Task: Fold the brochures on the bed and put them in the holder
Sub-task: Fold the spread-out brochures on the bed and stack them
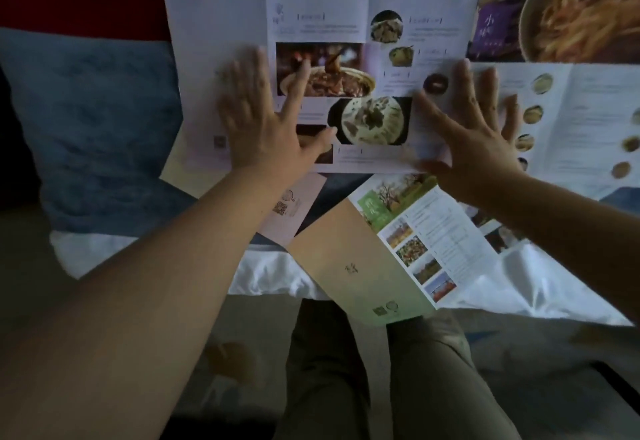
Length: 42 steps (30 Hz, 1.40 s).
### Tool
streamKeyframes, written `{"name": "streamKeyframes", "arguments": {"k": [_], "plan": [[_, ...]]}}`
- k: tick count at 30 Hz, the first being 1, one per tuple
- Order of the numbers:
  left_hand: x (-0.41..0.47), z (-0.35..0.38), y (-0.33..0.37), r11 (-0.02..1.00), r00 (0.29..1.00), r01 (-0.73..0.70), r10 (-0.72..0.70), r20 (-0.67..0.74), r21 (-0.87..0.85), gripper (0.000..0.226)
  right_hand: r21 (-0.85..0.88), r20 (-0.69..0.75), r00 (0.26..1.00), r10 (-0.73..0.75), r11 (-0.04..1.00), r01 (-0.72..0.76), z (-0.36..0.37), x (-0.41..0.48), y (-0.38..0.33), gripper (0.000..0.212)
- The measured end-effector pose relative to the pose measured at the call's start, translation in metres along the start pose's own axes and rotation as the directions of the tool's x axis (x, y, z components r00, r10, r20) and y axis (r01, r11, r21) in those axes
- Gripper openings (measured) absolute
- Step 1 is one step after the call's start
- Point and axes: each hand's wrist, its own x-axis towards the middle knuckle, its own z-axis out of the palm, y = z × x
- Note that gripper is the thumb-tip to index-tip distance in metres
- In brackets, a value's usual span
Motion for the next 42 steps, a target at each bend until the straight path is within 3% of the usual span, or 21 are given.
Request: {"name": "streamKeyframes", "arguments": {"k": [3,5,7,18,22,30,37,42], "plan": [[0.003,0.006,-0.008,0.990,0.989,0.135,-0.138,-0.058,-0.049,0.096,-0.023,-0.161,0.987,0.018,0.999,-0.022,-0.003,0.003,-0.002,0.079],[0.007,0.010,-0.016,0.975,0.973,0.206,-0.213,-0.084,-0.084,0.098,-0.030,-0.244,0.967,0.069,0.996,-0.079,-0.005,0.011,0.002,0.076],[0.008,0.013,-0.024,0.958,0.955,0.261,-0.275,-0.115,-0.117,0.100,-0.057,-0.236,0.969,0.075,0.994,-0.091,-0.003,0.018,0.009,0.078],[0.004,0.014,-0.013,0.918,0.955,0.202,-0.262,-0.138,-0.340,0.103,-0.103,-0.390,0.920,0.026,0.992,-0.072,0.028,0.027,0.020,0.077],[-0.008,0.005,0.016,0.900,0.973,0.071,-0.157,-0.167,-0.431,0.104,-0.076,-0.391,0.920,0.020,0.996,-0.054,0.027,0.027,0.020,0.076],[-0.026,0.003,0.100,0.923,0.988,-0.052,-0.007,-0.151,-0.382,0.073,-0.011,-0.266,0.963,-0.036,0.999,0.034,0.014,0.010,0.027,0.068],[-0.024,0.013,0.152,0.952,0.990,0.011,-0.052,-0.129,-0.306,0.070,-0.023,-0.234,0.962,-0.143,0.990,0.141,0.011,-0.014,0.065,0.067],[-0.013,0.024,0.193,0.938,0.985,0.110,-0.149,-0.093,-0.329,0.068,-0.047,-0.288,0.950,-0.118,0.993,0.109,0.016,-0.030,0.104,0.065]]}}
